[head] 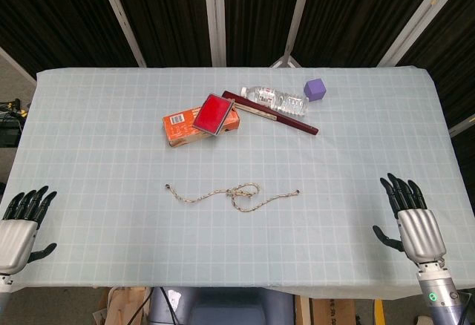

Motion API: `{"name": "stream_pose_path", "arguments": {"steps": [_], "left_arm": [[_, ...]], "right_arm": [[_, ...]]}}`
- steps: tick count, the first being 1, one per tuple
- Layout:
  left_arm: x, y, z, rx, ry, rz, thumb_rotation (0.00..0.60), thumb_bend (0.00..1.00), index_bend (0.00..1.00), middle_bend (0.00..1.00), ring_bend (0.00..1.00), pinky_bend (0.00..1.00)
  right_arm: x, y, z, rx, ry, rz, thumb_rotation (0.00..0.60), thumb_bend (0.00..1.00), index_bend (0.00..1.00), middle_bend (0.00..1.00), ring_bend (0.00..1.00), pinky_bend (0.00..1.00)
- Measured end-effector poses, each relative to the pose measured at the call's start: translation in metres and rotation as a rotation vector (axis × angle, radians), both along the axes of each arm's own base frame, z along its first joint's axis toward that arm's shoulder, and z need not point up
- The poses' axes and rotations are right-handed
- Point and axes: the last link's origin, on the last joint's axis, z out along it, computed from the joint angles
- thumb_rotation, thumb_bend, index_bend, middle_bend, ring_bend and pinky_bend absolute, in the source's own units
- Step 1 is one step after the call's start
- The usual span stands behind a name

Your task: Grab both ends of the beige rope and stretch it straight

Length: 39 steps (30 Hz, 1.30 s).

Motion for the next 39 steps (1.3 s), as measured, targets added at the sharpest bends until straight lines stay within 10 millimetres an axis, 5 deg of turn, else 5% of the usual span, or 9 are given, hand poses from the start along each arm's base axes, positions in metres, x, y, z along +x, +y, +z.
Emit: {"name": "stream_pose_path", "arguments": {"steps": [22, 29, 39], "left_arm": [[0.000, 0.000, 0.002, 0.004, -0.027, 0.025, 0.600, 0.00, 0.00, 0.00, 0.00, 0.00], [0.001, 0.002, 0.004, 0.012, -0.034, 0.026, 0.600, 0.00, 0.00, 0.00, 0.00, 0.00], [0.002, 0.004, 0.005, 0.015, -0.038, 0.023, 0.600, 0.00, 0.00, 0.00, 0.00, 0.00]], "right_arm": [[0.005, 0.003, -0.004, 0.043, -0.015, 0.002, 0.600, 0.28, 0.00, 0.00, 0.00, 0.00], [0.025, -0.010, -0.010, 0.049, -0.073, 0.070, 0.600, 0.28, 0.24, 0.14, 0.00, 0.00], [0.061, -0.059, -0.054, 0.172, -0.032, 0.095, 0.600, 0.28, 0.35, 0.22, 0.02, 0.00]]}}
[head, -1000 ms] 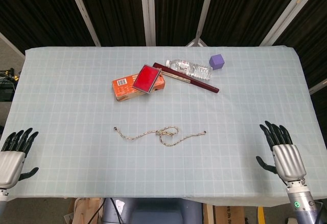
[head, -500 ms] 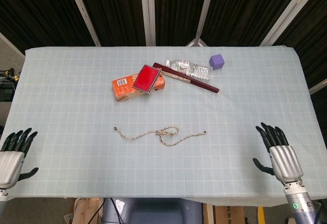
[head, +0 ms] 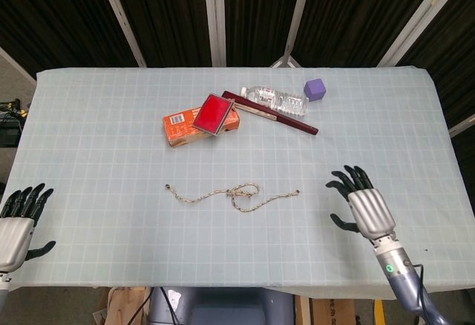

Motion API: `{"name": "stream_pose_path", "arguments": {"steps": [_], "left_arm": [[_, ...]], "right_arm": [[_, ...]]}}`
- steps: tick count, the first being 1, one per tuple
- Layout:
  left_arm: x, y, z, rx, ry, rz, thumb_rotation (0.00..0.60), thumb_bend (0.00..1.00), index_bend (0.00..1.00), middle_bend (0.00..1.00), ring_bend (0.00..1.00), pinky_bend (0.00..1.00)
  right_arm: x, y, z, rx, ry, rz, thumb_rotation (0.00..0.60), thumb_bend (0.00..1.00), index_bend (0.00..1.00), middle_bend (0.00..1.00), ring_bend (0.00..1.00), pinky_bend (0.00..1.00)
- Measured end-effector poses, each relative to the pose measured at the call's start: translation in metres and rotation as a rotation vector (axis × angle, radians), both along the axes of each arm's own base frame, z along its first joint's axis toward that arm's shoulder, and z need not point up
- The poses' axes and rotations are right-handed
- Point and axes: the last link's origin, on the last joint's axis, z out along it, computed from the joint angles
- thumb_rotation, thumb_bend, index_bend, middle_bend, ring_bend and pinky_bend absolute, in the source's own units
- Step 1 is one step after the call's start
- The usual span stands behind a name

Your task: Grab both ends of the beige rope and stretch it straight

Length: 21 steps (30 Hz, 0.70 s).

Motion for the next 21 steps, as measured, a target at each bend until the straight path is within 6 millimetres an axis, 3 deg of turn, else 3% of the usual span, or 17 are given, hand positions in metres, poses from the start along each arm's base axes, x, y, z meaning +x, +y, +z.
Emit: {"name": "stream_pose_path", "arguments": {"steps": [5, 13, 17, 21], "left_arm": [[0.000, 0.001, 0.002, 0.007, -0.008, 0.006, 0.600, 0.00, 0.00, 0.00, 0.00, 0.00], [0.001, 0.002, 0.002, 0.012, -0.013, 0.000, 0.600, 0.00, 0.00, 0.00, 0.00, 0.00], [0.001, 0.003, 0.001, 0.008, -0.011, -0.001, 0.600, 0.00, 0.00, 0.00, 0.00, 0.00], [0.001, 0.004, -0.001, 0.000, -0.012, 0.002, 0.600, 0.00, 0.00, 0.00, 0.00, 0.00]], "right_arm": [[0.016, -0.024, -0.029, 0.049, 0.028, -0.001, 0.600, 0.30, 0.42, 0.26, 0.08, 0.03], [0.029, -0.046, -0.061, 0.079, 0.038, -0.030, 0.600, 0.30, 0.42, 0.27, 0.13, 0.07], [0.032, -0.050, -0.069, 0.088, 0.071, -0.026, 0.600, 0.30, 0.35, 0.21, 0.01, 0.00], [0.035, -0.054, -0.080, 0.099, 0.102, -0.030, 0.600, 0.30, 0.31, 0.17, 0.00, 0.00]]}}
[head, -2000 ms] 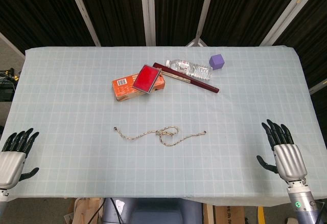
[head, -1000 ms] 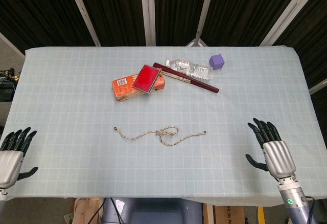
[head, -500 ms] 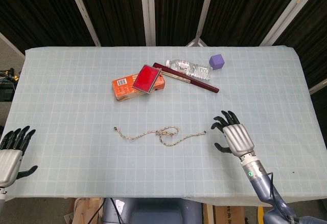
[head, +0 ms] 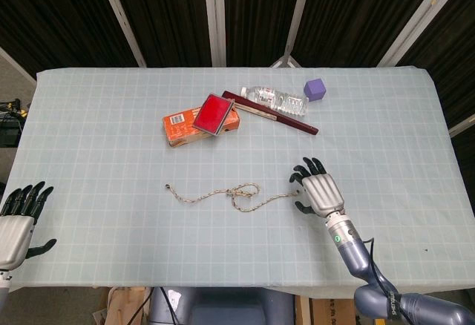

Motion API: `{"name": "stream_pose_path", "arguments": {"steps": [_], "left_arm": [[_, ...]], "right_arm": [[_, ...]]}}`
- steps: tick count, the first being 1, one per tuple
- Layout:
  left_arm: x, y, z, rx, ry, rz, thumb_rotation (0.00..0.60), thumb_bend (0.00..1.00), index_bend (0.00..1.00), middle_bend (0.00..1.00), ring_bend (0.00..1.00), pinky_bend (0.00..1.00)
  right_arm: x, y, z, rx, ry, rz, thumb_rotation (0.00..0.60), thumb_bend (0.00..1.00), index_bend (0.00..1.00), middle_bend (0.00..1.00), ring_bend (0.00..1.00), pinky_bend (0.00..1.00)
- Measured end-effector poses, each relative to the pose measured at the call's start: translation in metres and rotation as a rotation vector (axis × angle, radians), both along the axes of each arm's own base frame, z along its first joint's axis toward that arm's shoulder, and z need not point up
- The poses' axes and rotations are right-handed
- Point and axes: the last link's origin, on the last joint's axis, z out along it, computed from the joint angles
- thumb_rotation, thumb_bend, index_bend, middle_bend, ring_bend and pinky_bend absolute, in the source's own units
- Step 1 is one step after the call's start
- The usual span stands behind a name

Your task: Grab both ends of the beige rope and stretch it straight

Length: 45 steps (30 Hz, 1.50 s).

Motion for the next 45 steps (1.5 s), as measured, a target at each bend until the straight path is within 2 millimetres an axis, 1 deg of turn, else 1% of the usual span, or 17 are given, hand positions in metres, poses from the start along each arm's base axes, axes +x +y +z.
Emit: {"name": "stream_pose_path", "arguments": {"steps": [7, 13, 18, 27, 37, 45], "left_arm": [[0.000, 0.002, -0.001, -0.004, -0.007, 0.000, 0.600, 0.00, 0.00, 0.00, 0.00, 0.00], [0.000, 0.003, -0.002, -0.005, -0.012, -0.001, 0.600, 0.00, 0.00, 0.00, 0.00, 0.00], [0.001, 0.004, -0.003, -0.002, -0.014, -0.006, 0.600, 0.00, 0.00, 0.00, 0.00, 0.00], [0.001, 0.004, -0.002, 0.003, -0.016, -0.007, 0.600, 0.00, 0.00, 0.00, 0.00, 0.00], [0.001, 0.005, -0.001, 0.007, -0.020, -0.007, 0.600, 0.00, 0.00, 0.00, 0.00, 0.00], [0.001, 0.005, -0.001, 0.009, -0.024, -0.008, 0.600, 0.00, 0.00, 0.00, 0.00, 0.00]], "right_arm": [[0.002, -0.005, -0.017, 0.007, 0.047, -0.009, 0.600, 0.31, 0.32, 0.16, 0.00, 0.00], [-0.004, -0.010, -0.025, 0.000, 0.069, -0.027, 0.600, 0.33, 0.43, 0.16, 0.00, 0.00], [-0.004, -0.010, -0.028, -0.001, 0.062, -0.030, 0.600, 0.36, 0.52, 0.16, 0.00, 0.00], [0.000, -0.008, -0.035, 0.002, 0.048, -0.019, 0.600, 0.36, 0.52, 0.16, 0.00, 0.00], [0.004, -0.010, -0.044, 0.006, 0.050, -0.022, 0.600, 0.36, 0.52, 0.16, 0.00, 0.00], [0.006, -0.010, -0.049, 0.013, 0.058, -0.024, 0.600, 0.43, 0.52, 0.16, 0.00, 0.00]]}}
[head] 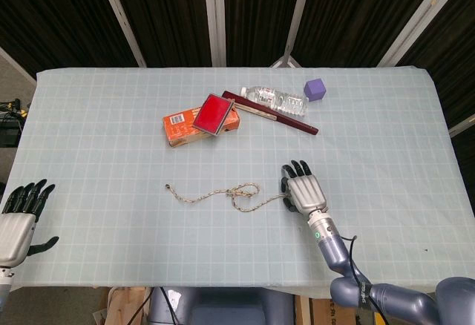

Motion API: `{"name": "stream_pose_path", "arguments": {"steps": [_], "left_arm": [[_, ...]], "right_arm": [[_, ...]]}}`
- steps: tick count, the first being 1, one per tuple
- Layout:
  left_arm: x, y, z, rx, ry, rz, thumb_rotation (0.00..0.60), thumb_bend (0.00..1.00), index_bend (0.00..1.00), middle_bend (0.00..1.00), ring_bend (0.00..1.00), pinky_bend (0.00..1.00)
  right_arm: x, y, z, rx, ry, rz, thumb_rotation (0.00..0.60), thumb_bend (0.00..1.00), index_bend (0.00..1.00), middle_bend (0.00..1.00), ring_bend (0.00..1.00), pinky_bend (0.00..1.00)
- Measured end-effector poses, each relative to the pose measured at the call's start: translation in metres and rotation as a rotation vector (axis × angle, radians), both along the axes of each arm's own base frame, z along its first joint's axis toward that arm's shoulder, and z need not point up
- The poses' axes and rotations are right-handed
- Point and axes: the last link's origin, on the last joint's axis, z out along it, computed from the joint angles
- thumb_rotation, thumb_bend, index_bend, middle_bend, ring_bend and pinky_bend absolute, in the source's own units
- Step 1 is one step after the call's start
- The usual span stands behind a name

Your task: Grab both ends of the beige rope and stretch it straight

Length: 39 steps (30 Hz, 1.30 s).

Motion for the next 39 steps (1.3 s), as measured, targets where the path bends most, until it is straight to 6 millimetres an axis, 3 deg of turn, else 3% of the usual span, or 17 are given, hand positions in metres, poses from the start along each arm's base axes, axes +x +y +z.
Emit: {"name": "stream_pose_path", "arguments": {"steps": [17, 29, 33, 39], "left_arm": [[0.000, 0.000, 0.001, 0.003, -0.005, -0.002, 0.600, 0.00, 0.00, 0.00, 0.00, 0.00], [0.000, -0.001, -0.001, -0.006, 0.004, -0.004, 0.600, 0.00, 0.01, 0.00, 0.00, 0.00], [0.003, 0.001, -0.003, -0.019, 0.016, -0.014, 0.600, 0.02, 0.06, 0.00, 0.00, 0.00], [0.016, 0.014, -0.009, -0.059, 0.053, -0.051, 0.600, 0.11, 0.23, 0.03, 0.00, 0.00]], "right_arm": [[0.003, 0.008, -0.005, 0.016, -0.008, -0.002, 0.600, 0.49, 0.57, 0.17, 0.00, 0.00], [0.000, 0.009, 0.017, -0.022, -0.022, 0.008, 0.600, 0.49, 0.57, 0.18, 0.00, 0.00], [-0.004, 0.010, 0.033, -0.041, -0.032, 0.011, 0.600, 0.49, 0.58, 0.18, 0.00, 0.00], [-0.012, 0.018, 0.043, -0.035, -0.039, 0.010, 0.600, 0.49, 0.58, 0.18, 0.00, 0.00]]}}
